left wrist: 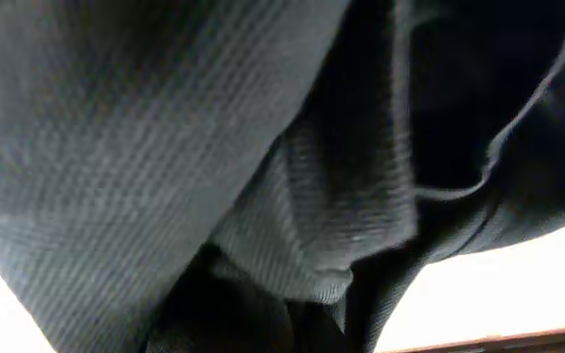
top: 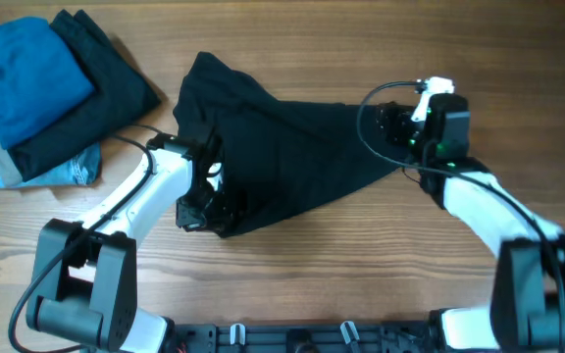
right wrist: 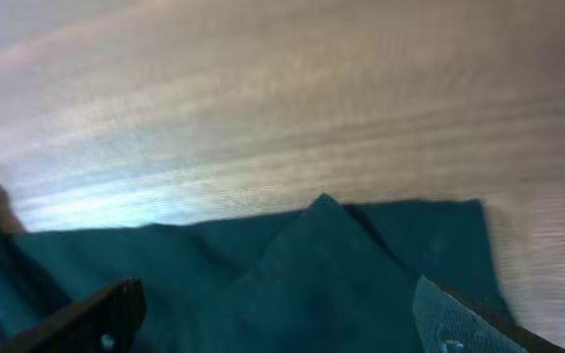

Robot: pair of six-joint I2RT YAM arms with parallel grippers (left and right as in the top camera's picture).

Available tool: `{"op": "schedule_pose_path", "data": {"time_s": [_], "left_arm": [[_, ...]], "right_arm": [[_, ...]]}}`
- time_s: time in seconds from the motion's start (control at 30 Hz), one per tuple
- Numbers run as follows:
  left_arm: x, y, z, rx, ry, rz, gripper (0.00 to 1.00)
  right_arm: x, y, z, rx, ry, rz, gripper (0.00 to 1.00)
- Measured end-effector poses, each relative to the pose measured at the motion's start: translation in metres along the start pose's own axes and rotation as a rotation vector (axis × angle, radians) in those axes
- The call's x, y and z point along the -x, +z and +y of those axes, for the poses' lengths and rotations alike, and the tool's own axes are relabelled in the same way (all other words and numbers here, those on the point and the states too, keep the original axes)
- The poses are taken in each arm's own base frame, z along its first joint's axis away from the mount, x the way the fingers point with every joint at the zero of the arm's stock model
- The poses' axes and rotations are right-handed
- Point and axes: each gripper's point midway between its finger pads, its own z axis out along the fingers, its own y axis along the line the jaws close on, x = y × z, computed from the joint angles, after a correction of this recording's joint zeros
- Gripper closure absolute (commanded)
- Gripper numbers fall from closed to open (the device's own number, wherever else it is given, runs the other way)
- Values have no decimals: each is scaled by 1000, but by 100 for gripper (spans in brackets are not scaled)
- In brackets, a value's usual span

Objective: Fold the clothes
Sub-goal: 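Regrasp the shirt's right corner with the right gripper and stretch it right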

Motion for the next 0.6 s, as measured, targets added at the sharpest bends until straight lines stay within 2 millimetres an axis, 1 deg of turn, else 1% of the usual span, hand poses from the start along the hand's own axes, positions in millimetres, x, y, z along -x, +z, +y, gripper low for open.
{"op": "schedule_pose_path", "data": {"time_s": [0.1, 0.13, 0.17, 0.2, 0.27, 0.3, 0.5, 0.57, 0.6], "left_arm": [[6, 0, -2, -9, 6, -23, 89], [7, 0, -3, -12, 7, -28, 89], [8, 0, -3, -13, 8, -31, 89], [8, 0, -3, -13, 7, -32, 89], [9, 0, -4, -16, 5, -38, 87], [11, 0, -5, -19, 4, -45, 86], [18, -1, -7, -31, -9, -72, 85], [18, -1, -7, -31, -9, -72, 85], [18, -1, -8, -33, -9, -74, 84]], "right_arm": [[-15, 31, -4, 11, -2, -5, 7], [-18, 38, -6, 12, -3, -7, 9], [-25, 45, -8, 9, -2, 0, 16], [-32, 49, -10, 5, -1, 16, 31], [-40, 57, -13, 1, -11, 30, 81], [-42, 57, -13, 1, -15, 33, 96], [-42, 57, -11, 15, -9, 37, 96], [-37, 50, -10, 14, -3, 38, 96], [-29, 37, -11, 9, 4, 40, 96]]}}
